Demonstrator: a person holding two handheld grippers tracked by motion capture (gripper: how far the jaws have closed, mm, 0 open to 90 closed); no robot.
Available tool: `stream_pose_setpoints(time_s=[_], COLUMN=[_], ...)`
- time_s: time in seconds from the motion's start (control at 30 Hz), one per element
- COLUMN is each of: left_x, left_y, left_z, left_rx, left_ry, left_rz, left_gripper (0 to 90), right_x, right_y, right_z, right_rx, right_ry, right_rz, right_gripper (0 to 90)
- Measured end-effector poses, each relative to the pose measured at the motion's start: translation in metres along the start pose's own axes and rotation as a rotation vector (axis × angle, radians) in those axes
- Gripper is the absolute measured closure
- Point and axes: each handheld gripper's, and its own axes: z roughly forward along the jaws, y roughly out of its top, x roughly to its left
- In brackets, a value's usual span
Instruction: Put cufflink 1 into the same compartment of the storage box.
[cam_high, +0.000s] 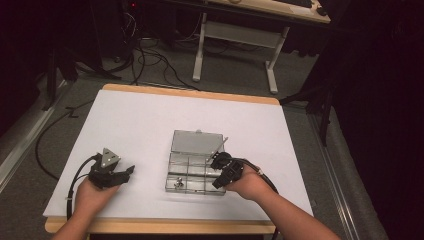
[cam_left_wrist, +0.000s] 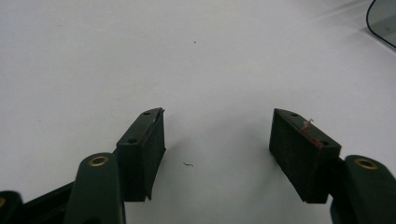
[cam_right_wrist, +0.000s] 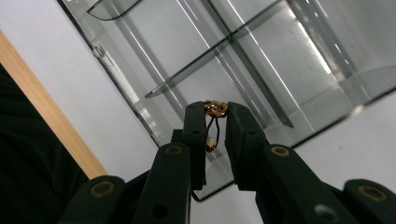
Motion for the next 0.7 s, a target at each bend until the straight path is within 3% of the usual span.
stream_pose_setpoints(time_s=[0.7], left_x=[0.001], left_y=[0.0], left_z=[0.0], left_rx=[-0.001], left_ry=[-0.003], left_rz=[-0.002], left_gripper=[36.3], right_x=[0.001], right_y=[0.009], right_z=[0.022], right_rx=[0.027], right_ry=[0.005], right_rz=[-0.005], right_gripper=[78.9])
